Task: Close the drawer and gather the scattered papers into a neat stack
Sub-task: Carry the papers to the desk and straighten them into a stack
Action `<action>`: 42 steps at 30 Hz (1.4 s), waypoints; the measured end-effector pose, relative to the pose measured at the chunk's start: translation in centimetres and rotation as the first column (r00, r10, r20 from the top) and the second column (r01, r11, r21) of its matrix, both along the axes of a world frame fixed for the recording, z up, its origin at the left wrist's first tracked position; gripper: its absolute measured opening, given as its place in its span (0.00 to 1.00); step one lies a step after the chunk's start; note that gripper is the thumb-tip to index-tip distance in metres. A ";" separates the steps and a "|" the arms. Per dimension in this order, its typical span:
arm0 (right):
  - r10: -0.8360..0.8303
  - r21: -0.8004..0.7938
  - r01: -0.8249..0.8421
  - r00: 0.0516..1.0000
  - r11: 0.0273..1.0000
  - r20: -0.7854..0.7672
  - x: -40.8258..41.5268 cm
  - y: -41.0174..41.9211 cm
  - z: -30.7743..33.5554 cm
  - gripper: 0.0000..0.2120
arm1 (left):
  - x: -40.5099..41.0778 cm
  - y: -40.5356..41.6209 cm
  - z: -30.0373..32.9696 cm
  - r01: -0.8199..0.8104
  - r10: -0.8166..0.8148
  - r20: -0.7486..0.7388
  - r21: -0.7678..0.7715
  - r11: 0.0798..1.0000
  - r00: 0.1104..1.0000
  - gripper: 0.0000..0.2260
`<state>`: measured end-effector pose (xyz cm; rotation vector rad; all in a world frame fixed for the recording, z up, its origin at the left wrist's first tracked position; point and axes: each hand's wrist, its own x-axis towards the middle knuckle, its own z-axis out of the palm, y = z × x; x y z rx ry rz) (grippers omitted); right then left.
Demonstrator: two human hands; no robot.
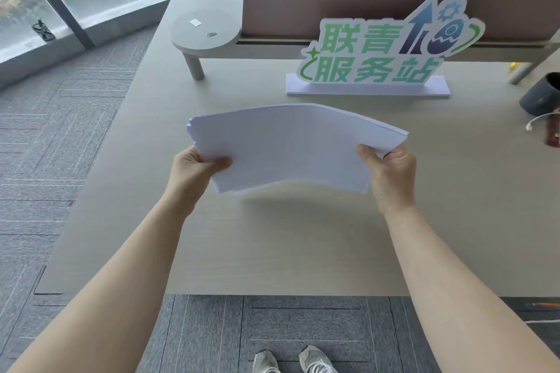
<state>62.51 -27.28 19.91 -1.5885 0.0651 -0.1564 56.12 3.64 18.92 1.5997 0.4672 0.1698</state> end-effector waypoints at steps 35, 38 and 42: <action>-0.021 -0.353 0.098 0.976 0.931 0.216 -0.2 0.7 -0.9 0.26 | 1.6 -3.6 1.9 -0.312 0.330 0.128 -0.143 0.939 0.935 0.14; -0.037 -0.212 0.059 0.994 0.976 0.106 -0.5 0.2 -1.2 0.29 | 1.5 -3.2 2.0 -0.333 0.348 0.125 -0.130 0.934 0.929 0.10; 0.040 -0.038 -0.044 0.995 0.998 -0.096 -0.4 0.0 -2.1 0.12 | 1.2 -2.8 1.6 -0.207 0.224 0.150 -0.120 0.971 0.963 0.13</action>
